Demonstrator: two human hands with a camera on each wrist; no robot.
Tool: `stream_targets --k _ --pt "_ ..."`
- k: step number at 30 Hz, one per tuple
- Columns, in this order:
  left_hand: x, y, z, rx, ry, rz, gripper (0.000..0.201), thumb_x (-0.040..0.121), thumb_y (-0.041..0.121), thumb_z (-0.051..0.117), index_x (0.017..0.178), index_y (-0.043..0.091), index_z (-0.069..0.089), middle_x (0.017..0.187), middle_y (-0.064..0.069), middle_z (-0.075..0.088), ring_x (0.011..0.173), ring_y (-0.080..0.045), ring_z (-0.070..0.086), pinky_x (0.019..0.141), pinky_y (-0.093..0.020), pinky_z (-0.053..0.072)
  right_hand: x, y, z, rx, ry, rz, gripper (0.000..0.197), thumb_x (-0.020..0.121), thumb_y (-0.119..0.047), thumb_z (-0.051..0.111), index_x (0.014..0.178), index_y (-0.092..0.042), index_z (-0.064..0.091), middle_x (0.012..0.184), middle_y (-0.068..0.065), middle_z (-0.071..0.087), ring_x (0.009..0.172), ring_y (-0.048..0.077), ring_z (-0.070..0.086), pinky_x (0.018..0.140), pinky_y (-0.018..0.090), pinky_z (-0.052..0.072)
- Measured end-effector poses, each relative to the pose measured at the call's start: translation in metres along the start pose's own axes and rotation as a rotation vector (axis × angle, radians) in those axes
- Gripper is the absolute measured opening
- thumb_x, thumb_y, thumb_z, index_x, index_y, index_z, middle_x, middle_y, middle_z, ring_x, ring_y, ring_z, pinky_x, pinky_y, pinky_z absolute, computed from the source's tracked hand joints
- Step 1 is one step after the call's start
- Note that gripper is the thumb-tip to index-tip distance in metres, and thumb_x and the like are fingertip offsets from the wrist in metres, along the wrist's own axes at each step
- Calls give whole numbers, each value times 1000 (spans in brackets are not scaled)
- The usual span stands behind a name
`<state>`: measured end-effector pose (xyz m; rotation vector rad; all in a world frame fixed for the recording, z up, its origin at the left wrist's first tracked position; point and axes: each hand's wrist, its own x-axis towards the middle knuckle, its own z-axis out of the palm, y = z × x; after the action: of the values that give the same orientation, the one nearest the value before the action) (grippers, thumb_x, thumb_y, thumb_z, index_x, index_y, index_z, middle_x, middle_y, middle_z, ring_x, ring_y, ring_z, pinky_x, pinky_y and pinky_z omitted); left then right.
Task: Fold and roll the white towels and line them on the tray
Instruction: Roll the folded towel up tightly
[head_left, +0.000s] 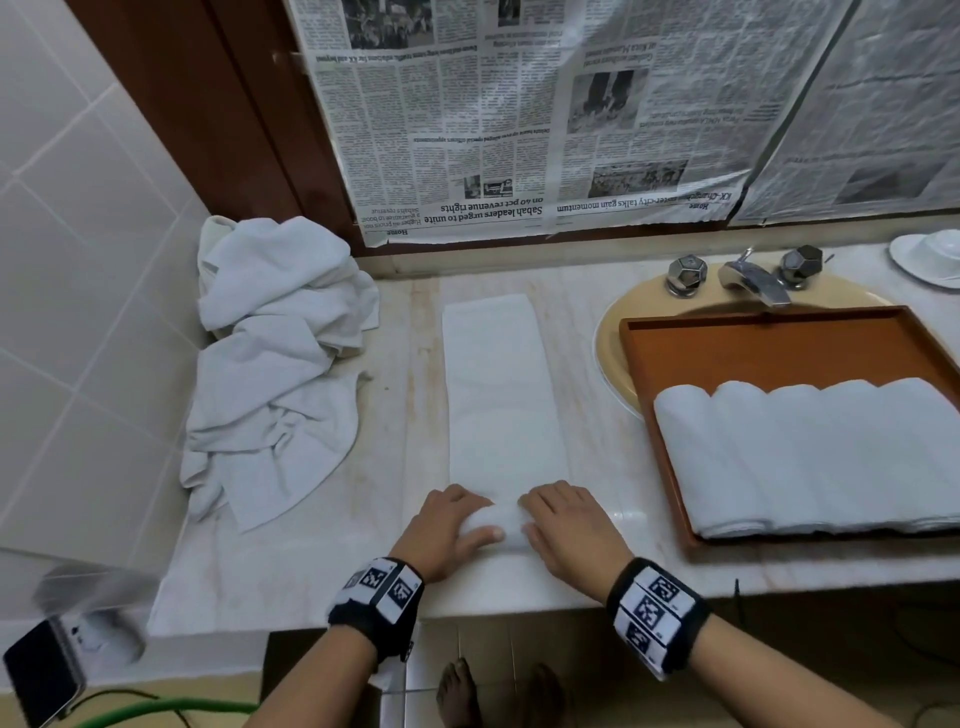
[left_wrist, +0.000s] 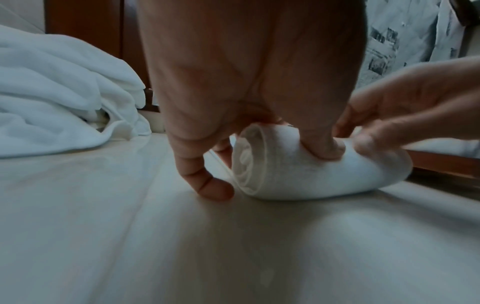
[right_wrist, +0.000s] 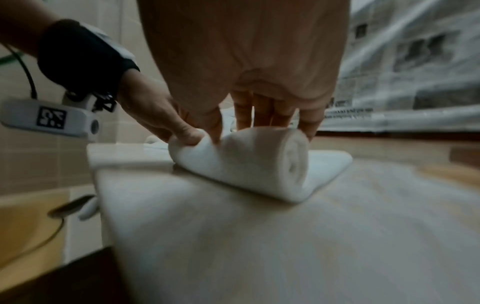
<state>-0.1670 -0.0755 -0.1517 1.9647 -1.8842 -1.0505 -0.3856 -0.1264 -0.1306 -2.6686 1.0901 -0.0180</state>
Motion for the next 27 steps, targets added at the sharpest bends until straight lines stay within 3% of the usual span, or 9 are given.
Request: stream_targets --k 2,5,9,13,15,17,20,23,27 --pt "5 3 -6 -23 -42 -44 72 76 79 48 128 31 61 117 10 45 115 -17 39 105 -35 34 -4 -2 7 -31 -10 20 49 78 -55 45 105 -19 64 97 -1 64 84 20 62 74 33 53" --pt "7 9 -9 15 -64 -75 51 90 63 56 130 32 60 123 7 45 120 -21 37 105 -39 34 2 6 7 94 -55 50 50 86 -55 49 116 -17 63 110 1 62 100 23 57 88 35 44" --pt "-1 12 -7 215 54 68 55 90 67 49 139 43 46 134 13 42 122 -14 35 96 -40 39 16 11 -11 435 -164 140 44 89 -49 65 119 -17 65 116 2 62 108 20 53 94 31 39" --pt "-10 4 4 144 93 89 66 83 79 36 136 43 50 123 17 51 116 -10 42 94 -37 41 13 16 -15 621 -222 206 40 92 -46 62 116 -14 66 113 2 67 103 17 58 89 27 42" --pt "-8 -2 10 58 62 48 69 81 83 31 132 43 55 116 16 55 111 -10 46 95 -36 42 6 11 -5 447 -122 181 37 100 -42 49 122 -15 61 116 3 65 106 21 58 92 32 43" --pt "0 -5 12 4 40 38 71 81 86 29 127 41 59 110 13 58 106 -10 51 95 -36 43 -3 3 8 134 19 105 38 98 -37 37 116 -16 63 107 3 64 97 26 60 84 38 49" --pt "8 -2 12 -18 4 23 73 80 86 28 121 37 64 107 9 64 102 -12 56 93 -34 44 -13 -2 15 45 83 66 44 88 -51 43 106 -18 66 99 0 64 85 21 61 72 34 53" --pt "7 3 13 -65 59 -9 67 80 82 31 115 36 64 107 10 63 103 -10 58 90 -29 44 -12 8 13 48 -29 68 66 81 -71 41 116 -18 61 110 0 60 96 21 58 81 35 50" --pt "0 8 14 -55 104 12 68 79 82 31 128 43 56 129 14 44 116 -11 45 99 -34 41 -6 11 10 189 -103 117 64 87 -65 50 130 -18 55 125 0 51 115 20 48 97 33 40"
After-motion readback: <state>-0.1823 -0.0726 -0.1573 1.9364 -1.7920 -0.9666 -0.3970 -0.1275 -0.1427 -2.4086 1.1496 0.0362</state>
